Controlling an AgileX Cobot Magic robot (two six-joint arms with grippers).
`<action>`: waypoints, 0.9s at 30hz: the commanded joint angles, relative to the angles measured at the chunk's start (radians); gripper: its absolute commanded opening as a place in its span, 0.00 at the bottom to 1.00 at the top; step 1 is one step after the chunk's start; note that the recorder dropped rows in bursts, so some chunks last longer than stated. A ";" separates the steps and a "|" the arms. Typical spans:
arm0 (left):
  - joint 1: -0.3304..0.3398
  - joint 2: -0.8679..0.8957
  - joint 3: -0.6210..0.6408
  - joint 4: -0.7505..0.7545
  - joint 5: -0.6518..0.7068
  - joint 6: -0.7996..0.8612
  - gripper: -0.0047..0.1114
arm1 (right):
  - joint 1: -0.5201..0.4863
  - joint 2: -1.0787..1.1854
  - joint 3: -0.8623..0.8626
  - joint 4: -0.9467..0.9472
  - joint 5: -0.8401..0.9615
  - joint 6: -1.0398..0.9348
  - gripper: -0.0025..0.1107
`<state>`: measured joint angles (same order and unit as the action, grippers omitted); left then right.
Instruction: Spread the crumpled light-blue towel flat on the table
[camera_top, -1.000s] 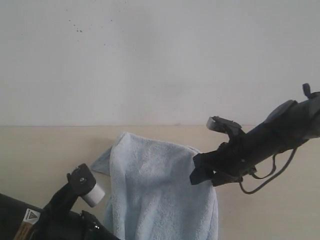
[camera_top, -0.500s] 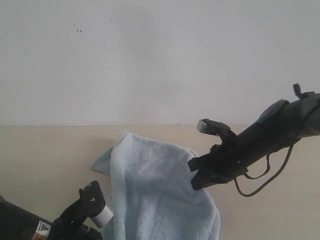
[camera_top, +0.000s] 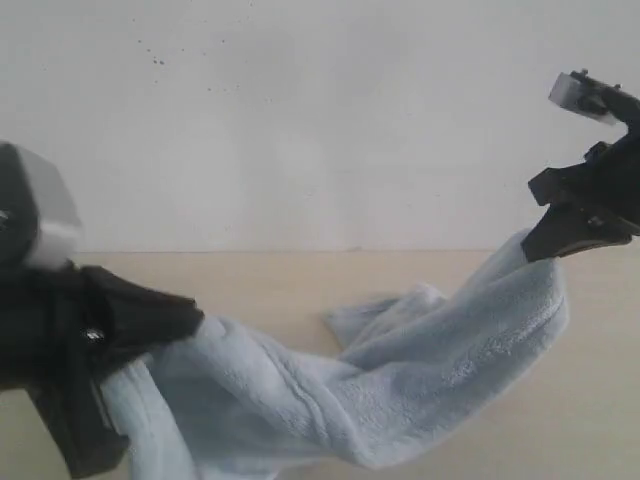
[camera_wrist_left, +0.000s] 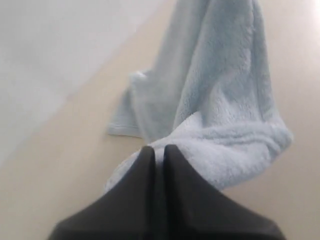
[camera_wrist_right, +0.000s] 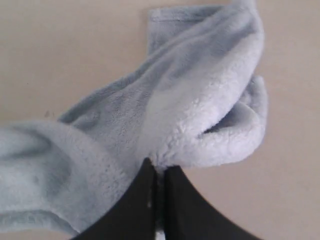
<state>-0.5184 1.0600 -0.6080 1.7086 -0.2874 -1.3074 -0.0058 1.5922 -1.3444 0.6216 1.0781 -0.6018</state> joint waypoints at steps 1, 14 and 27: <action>-0.004 -0.215 -0.004 -0.017 0.033 0.004 0.07 | -0.007 -0.138 -0.005 -0.096 0.080 0.092 0.02; -0.004 -0.493 0.012 -0.026 0.033 -0.100 0.07 | 0.000 -0.461 -0.002 -0.141 0.143 0.181 0.02; -0.004 -0.120 0.165 0.036 0.597 -0.040 0.07 | 0.223 -0.087 0.127 -0.180 -0.212 0.075 0.09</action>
<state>-0.5200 0.8667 -0.4452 1.7259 0.2616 -1.3524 0.2008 1.4539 -1.2193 0.4474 0.9265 -0.4925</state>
